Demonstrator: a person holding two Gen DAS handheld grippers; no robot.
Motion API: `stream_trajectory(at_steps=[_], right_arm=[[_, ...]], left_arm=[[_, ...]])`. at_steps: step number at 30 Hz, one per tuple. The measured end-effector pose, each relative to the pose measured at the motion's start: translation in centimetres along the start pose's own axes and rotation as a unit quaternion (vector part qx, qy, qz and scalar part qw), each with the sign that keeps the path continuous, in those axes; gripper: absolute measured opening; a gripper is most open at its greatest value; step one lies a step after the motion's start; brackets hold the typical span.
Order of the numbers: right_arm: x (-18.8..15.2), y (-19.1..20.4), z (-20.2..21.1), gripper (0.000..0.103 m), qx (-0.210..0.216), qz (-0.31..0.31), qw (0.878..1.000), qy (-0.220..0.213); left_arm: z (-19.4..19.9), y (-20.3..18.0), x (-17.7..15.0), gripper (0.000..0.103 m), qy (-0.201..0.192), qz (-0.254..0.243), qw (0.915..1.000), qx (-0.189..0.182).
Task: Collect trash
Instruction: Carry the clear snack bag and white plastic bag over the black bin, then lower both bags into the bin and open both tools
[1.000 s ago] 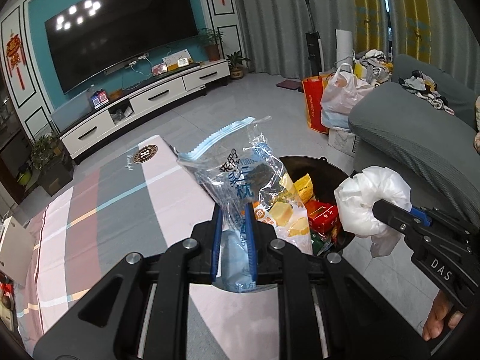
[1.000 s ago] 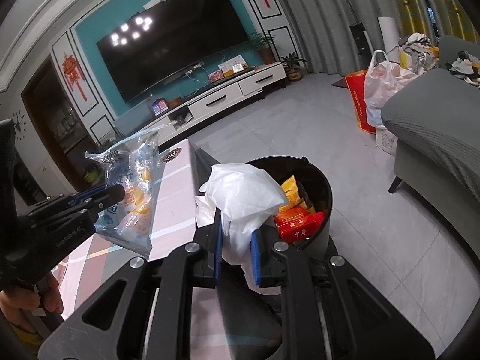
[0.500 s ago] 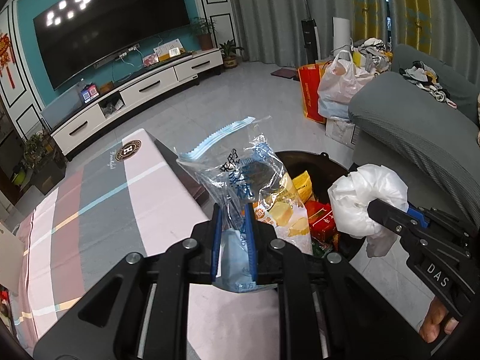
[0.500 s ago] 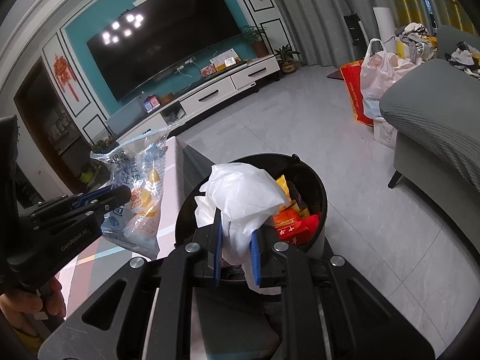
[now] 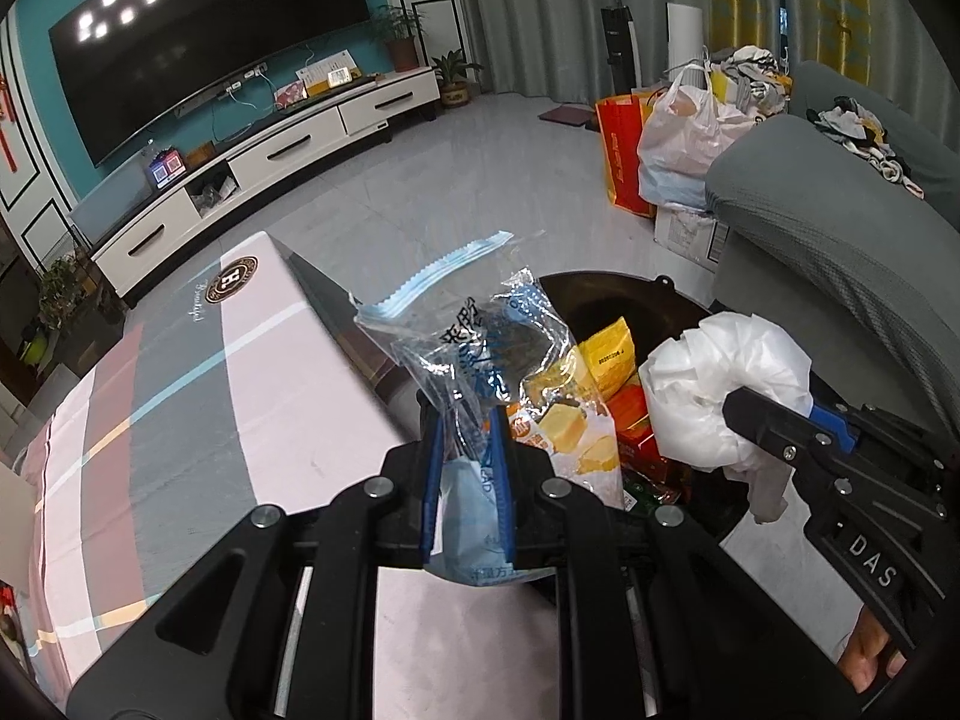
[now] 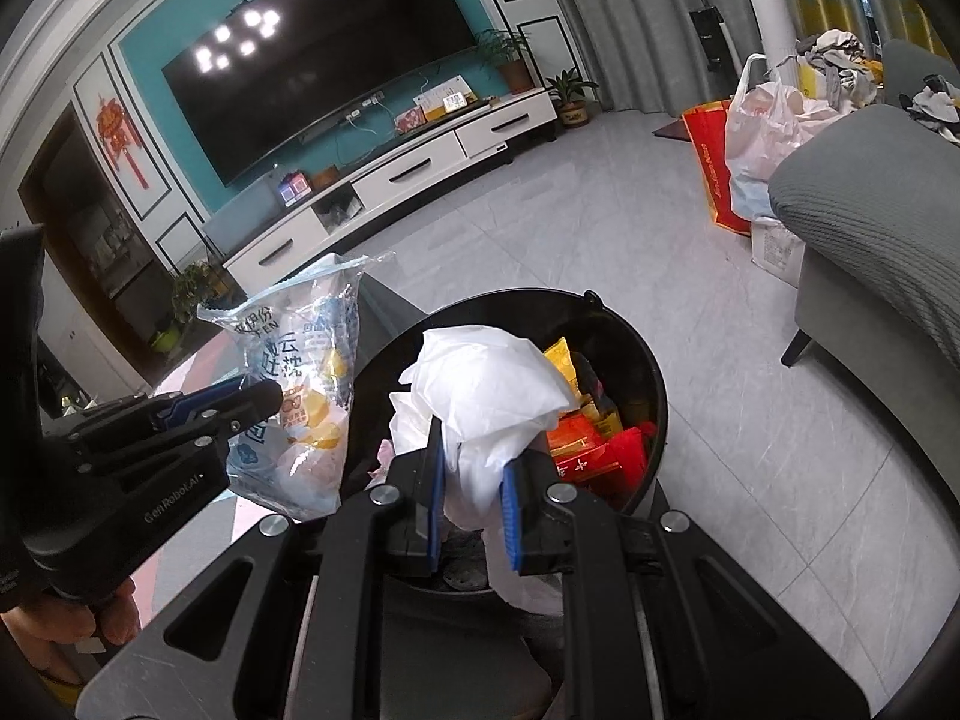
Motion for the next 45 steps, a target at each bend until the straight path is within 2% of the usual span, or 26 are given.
stream_trajectory(at_steps=[21, 45], right_arm=[[0.0, -0.7, -2.3, 0.017, -0.006, -0.006, 1.000, 0.020], [-0.5, -1.0, -3.0, 0.017, -0.008, -0.009, 0.999, 0.031]], left_arm=[[-2.4, -0.5, -0.3, 0.018, 0.021, -0.016, 0.9997, 0.001], [-3.8, -0.9, -0.9, 0.018, 0.035, -0.028, 0.9990, 0.005]])
Point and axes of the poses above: each gripper's, at about its wrist camera, not at the fingertips, and z roughly against the way its jaws point, y to its left, x to its top, the point moved 4 cm from there along -z, roughly the way its jaws point, and after that the axes turned 3 degrees about -y, right-handed, at the moved point
